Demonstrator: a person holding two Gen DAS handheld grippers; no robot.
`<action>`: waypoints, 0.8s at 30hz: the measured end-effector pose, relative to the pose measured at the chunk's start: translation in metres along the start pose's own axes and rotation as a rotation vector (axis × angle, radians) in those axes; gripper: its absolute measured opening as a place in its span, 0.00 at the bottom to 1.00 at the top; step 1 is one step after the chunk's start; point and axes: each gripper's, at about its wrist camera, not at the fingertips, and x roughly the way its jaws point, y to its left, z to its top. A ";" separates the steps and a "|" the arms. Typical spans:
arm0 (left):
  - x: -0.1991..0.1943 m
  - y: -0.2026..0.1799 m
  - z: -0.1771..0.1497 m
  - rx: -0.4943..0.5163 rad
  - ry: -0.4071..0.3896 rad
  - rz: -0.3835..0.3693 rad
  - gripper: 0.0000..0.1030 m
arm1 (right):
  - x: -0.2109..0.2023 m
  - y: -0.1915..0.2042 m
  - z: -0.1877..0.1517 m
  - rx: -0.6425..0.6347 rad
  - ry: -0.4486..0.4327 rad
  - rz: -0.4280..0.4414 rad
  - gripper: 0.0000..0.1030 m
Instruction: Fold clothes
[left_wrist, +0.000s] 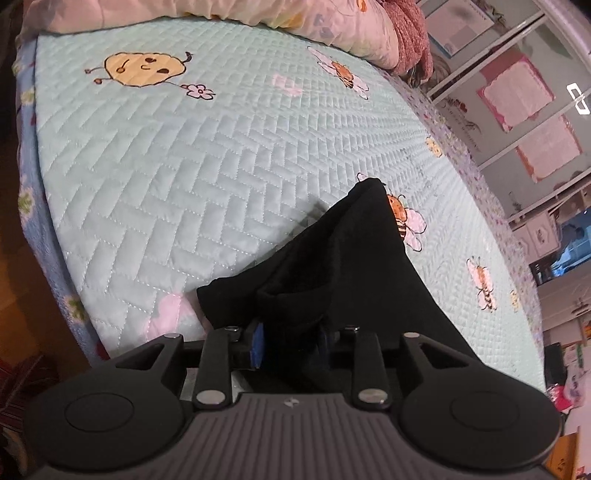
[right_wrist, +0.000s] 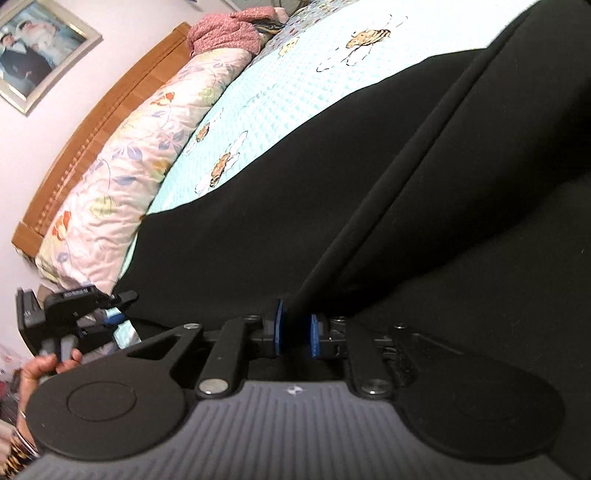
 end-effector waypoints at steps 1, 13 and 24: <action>0.000 0.001 0.000 -0.002 -0.004 -0.008 0.30 | -0.001 -0.001 0.000 0.009 -0.002 0.006 0.16; -0.020 -0.018 0.013 0.154 -0.067 -0.048 0.21 | -0.012 0.026 0.004 -0.136 -0.038 -0.010 0.13; -0.008 -0.007 0.008 0.188 -0.033 0.046 0.21 | -0.010 0.041 -0.002 -0.267 0.001 -0.033 0.13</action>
